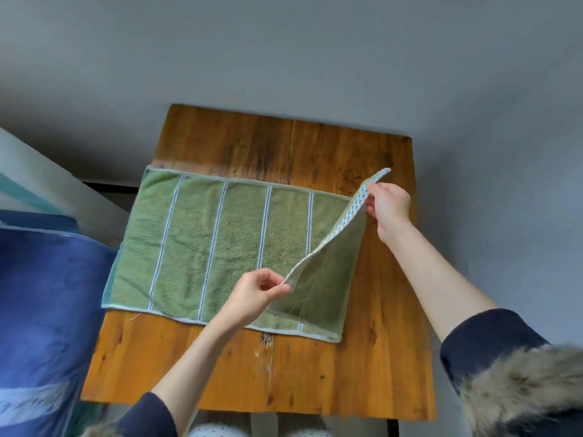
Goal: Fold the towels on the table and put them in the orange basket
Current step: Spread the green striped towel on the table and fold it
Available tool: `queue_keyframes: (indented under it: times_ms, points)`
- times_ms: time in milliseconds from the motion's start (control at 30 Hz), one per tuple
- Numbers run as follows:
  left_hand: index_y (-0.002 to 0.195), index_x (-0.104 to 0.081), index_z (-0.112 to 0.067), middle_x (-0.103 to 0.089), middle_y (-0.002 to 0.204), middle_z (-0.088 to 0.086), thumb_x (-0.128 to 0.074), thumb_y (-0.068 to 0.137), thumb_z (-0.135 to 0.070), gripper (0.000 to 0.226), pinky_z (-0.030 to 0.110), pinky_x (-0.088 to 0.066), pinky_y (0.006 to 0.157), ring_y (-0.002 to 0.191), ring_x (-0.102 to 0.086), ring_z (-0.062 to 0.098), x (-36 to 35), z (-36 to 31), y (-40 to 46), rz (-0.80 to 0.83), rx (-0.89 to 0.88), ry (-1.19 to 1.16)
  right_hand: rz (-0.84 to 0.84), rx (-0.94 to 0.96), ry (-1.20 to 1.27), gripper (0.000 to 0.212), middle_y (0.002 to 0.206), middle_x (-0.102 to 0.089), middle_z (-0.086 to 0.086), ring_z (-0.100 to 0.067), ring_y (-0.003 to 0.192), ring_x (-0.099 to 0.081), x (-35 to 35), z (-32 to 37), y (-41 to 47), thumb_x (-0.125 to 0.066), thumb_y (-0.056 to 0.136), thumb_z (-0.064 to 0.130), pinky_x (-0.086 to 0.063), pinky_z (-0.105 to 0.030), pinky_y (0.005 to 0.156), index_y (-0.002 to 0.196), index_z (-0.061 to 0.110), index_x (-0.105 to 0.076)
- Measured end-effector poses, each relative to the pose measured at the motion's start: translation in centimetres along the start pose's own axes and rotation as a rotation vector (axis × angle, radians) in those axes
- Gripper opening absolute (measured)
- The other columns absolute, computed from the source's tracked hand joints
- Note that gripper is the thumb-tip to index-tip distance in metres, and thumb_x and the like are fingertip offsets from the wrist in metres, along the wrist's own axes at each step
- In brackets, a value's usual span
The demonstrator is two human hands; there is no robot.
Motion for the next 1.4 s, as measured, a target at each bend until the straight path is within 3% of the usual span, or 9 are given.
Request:
queue_keyframes:
  times_ms: [400, 500, 600, 700, 867, 967, 1133, 1267, 1400]
  points:
    - [0.070, -0.057, -0.017, -0.054, 0.054, -0.014, -0.066, 0.083, -0.009, 0.018, 0.006, -0.035, 0.047, 0.048, -0.045, -0.003, 17.4, 2.5, -4.0, -0.024, -0.057, -0.245, 0.101, 0.251, -0.100, 0.014, 0.102, -0.065, -0.007, -0.022, 0.098, -0.061, -17.0, 7.5, -9.7, -0.057, 0.091, 0.020, -0.052, -0.034, 0.084, 0.100, 0.010, -0.062]
    - [0.062, -0.055, -0.023, -0.049, 0.059, -0.004, -0.071, 0.071, -0.018, 0.019, 0.015, -0.035, 0.053, 0.055, -0.040, 0.008, 20.5, 3.4, -4.8, -0.074, -0.046, -0.338, 0.171, 0.295, -0.100, 0.005, 0.094, -0.065, -0.006, -0.022, 0.092, -0.062, -20.7, 8.7, -11.4, -0.059, 0.088, 0.018, -0.048, -0.029, 0.073, 0.088, 0.014, -0.061]
    - [0.060, -0.055, -0.020, -0.047, 0.076, 0.013, -0.072, 0.058, -0.025, 0.018, 0.039, -0.033, 0.072, 0.076, -0.040, 0.023, 22.8, 4.3, -5.5, -0.104, -0.025, -0.463, 0.227, 0.309, -0.126, 0.010, 0.086, -0.064, -0.003, -0.027, 0.096, -0.063, -24.0, 8.8, -12.7, -0.060, 0.086, 0.018, -0.052, -0.038, 0.085, 0.077, 0.020, -0.058]
    - [0.061, -0.055, -0.019, -0.050, 0.078, 0.014, -0.069, 0.067, -0.018, 0.015, 0.039, -0.037, 0.072, 0.078, -0.045, 0.024, 24.1, 6.4, -5.8, -0.180, 0.029, -0.465, 0.286, 0.311, -0.197, 0.005, 0.086, -0.064, -0.003, -0.027, 0.097, -0.063, -27.3, 7.9, -13.8, -0.060, 0.086, 0.017, -0.050, -0.044, 0.091, 0.082, 0.015, -0.060]
    - [0.082, -0.061, -0.013, -0.062, 0.081, 0.005, -0.061, 0.085, -0.015, 0.004, 0.030, -0.045, 0.065, 0.074, -0.054, 0.018, 24.6, 11.6, -4.9, -0.450, 0.241, -0.213, 0.483, 0.260, -0.272, 0.006, 0.097, -0.065, -0.008, -0.013, 0.078, -0.062, -31.3, 4.4, -14.0, -0.055, 0.090, 0.014, -0.052, -0.029, 0.076, 0.089, 0.014, -0.060]
    - [0.106, -0.061, -0.013, -0.062, 0.101, 0.005, -0.058, 0.086, -0.015, 0.020, 0.033, -0.045, 0.083, 0.097, -0.058, 0.023, 24.6, 13.6, -3.8, -0.531, 0.341, -0.038, 0.580, 0.309, -0.570, 0.022, 0.116, -0.063, -0.006, -0.016, 0.102, -0.058, -32.1, 1.3, -12.7, -0.053, 0.092, 0.024, -0.044, -0.029, 0.088, 0.110, 0.014, -0.061]
    - [0.138, -0.036, -0.013, -0.033, 0.142, 0.012, -0.051, 0.087, -0.016, 0.054, 0.043, -0.030, 0.104, 0.131, -0.029, 0.030, 23.2, 14.7, -2.6, -0.557, 0.349, 0.371, 0.569, 0.402, -1.173, 0.054, 0.150, -0.031, -0.013, -0.030, 0.139, -0.027, -28.6, -5.1, -9.0, -0.049, 0.094, 0.028, -0.026, -0.045, 0.113, 0.144, 0.012, -0.032]
    - [0.145, -0.028, -0.019, -0.012, 0.156, 0.008, -0.046, 0.091, -0.023, 0.057, 0.046, -0.015, 0.113, 0.142, -0.008, 0.026, 20.9, 14.7, -1.8, -0.432, 0.152, 0.681, 0.616, 0.349, -1.398, 0.074, 0.159, 0.007, -0.005, -0.029, 0.145, 0.005, -23.9, -8.8, -6.8, -0.052, 0.093, 0.035, -0.017, -0.058, 0.113, 0.150, 0.028, -0.007]
    - [0.150, -0.012, -0.026, 0.007, 0.158, 0.006, -0.039, 0.097, -0.034, 0.060, 0.046, -0.002, 0.117, 0.145, 0.007, 0.027, 19.0, 14.9, -0.3, -0.166, 0.120, 0.795, 0.659, 0.324, -1.421, 0.083, 0.156, 0.021, 0.001, -0.025, 0.144, 0.014, -21.3, -10.5, -6.5, -0.055, 0.091, 0.037, -0.019, -0.063, 0.110, 0.149, 0.033, 0.004]
Point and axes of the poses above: each hand's wrist, its own y-axis towards the middle knuckle, its own x-axis out of the back of the hand, z = x × y, the point moved 1 cm from there along y, towards the middle knuckle
